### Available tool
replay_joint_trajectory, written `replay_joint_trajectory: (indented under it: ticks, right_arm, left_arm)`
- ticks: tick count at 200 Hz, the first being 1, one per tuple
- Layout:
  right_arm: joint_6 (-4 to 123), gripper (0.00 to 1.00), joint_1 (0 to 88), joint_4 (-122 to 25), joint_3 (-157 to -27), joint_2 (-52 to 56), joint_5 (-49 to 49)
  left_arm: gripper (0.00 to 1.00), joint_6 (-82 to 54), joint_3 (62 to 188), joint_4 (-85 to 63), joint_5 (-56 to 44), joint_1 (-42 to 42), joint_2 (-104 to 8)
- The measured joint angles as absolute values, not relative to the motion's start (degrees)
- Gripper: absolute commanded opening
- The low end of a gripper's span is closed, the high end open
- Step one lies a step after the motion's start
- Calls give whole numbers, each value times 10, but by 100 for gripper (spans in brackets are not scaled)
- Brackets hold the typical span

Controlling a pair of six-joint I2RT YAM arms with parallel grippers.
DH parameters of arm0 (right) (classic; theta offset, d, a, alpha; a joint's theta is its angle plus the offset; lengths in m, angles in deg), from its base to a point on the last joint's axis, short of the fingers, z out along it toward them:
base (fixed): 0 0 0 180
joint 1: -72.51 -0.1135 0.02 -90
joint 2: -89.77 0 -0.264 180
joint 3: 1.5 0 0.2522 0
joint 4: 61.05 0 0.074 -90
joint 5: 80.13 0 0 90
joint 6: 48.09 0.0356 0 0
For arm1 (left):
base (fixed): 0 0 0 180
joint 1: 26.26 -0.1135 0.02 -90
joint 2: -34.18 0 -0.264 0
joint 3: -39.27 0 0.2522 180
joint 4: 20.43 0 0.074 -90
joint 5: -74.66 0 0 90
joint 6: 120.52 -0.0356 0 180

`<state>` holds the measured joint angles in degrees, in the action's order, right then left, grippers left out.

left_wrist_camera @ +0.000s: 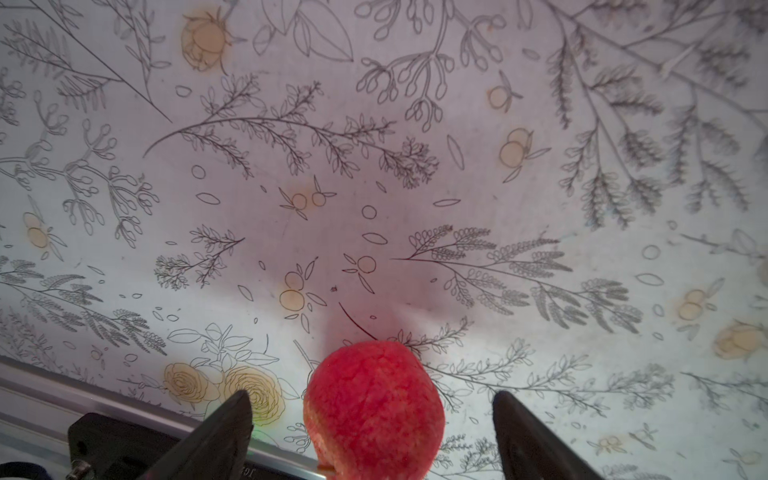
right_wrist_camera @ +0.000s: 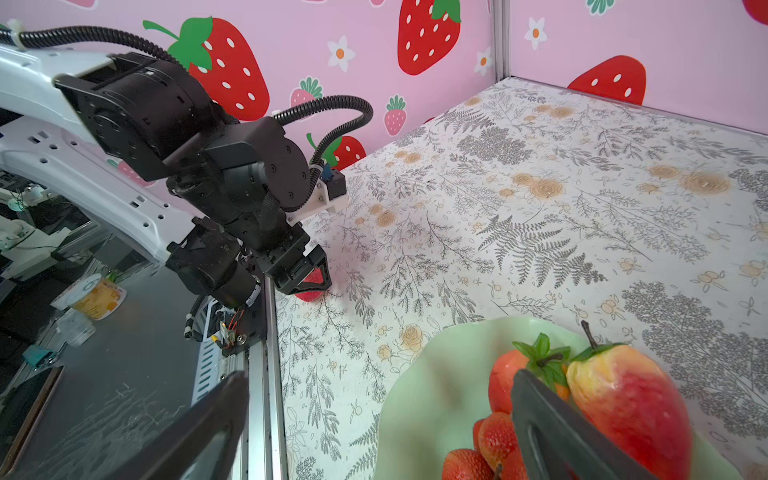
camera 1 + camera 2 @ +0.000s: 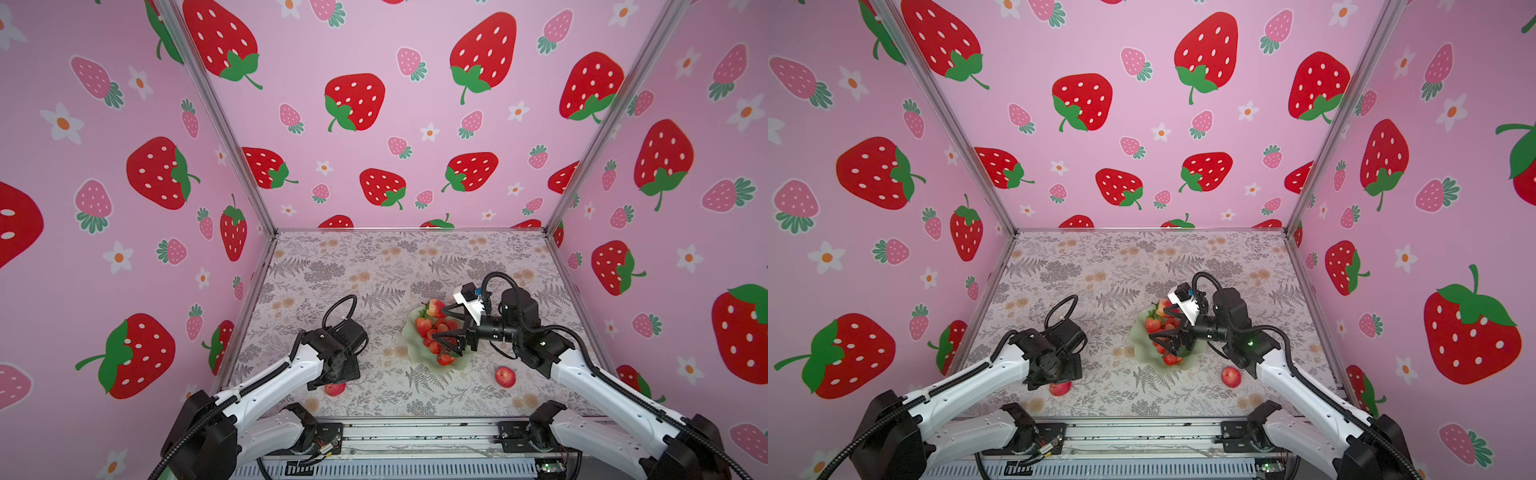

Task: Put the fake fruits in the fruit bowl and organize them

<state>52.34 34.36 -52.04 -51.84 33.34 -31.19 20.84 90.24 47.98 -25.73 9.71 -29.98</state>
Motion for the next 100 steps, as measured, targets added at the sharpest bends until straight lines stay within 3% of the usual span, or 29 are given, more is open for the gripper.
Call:
replay_joint_trajectory:
  ticks: [62, 100]
  right_arm:
    - [523, 100, 344, -525, -519, 317, -320]
    - [524, 100, 344, -531, -519, 314, -319]
  left_arm:
    - [81, 216, 875, 452, -242, 93, -319]
    - [63, 223, 863, 444, -233, 93, -310]
